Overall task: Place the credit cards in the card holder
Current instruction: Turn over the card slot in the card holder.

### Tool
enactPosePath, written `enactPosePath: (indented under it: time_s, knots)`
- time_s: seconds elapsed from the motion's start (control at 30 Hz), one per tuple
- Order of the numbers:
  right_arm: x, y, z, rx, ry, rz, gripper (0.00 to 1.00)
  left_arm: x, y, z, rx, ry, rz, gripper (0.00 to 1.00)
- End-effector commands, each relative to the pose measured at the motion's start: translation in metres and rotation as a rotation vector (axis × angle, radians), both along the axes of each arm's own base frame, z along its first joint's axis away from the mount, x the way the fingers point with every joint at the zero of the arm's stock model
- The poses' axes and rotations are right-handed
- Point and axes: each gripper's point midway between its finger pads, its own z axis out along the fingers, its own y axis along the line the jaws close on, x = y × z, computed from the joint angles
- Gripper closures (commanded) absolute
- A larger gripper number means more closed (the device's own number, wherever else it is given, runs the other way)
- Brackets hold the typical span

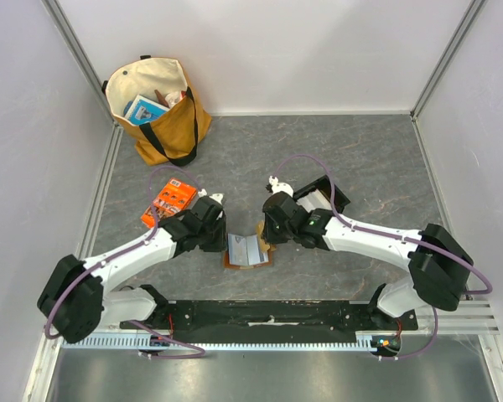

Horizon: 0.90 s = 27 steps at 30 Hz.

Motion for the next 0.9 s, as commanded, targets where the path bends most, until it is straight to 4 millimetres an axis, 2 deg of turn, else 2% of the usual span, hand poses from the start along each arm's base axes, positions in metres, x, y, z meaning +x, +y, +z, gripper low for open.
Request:
enactPosePath:
  time_s: [0.0, 0.23, 0.53, 0.7, 0.87]
  knots:
    - [0.011, -0.007, 0.014, 0.011, -0.041, -0.062, 1.00, 0.002, -0.005, 0.022, -0.048, -0.053, -0.023, 0.98]
    - [0.007, 0.019, 0.031, 0.129, -0.037, -0.028, 1.00, -0.005, -0.004, 0.006, -0.042, -0.007, -0.013, 0.98]
    - [-0.008, 0.062, 0.040, 0.246, -0.117, -0.106, 1.00, -0.003, -0.006, 0.007, -0.058, -0.011, -0.001, 0.98]
    - [-0.013, 0.079, 0.035, 0.249, -0.146, -0.147, 1.00, -0.005, -0.008, 0.010, -0.085, -0.012, 0.014, 0.98]
    - [-0.018, 0.087, 0.021, 0.214, -0.154, -0.160, 1.00, -0.005, -0.007, 0.012, -0.098, -0.017, 0.028, 0.98]
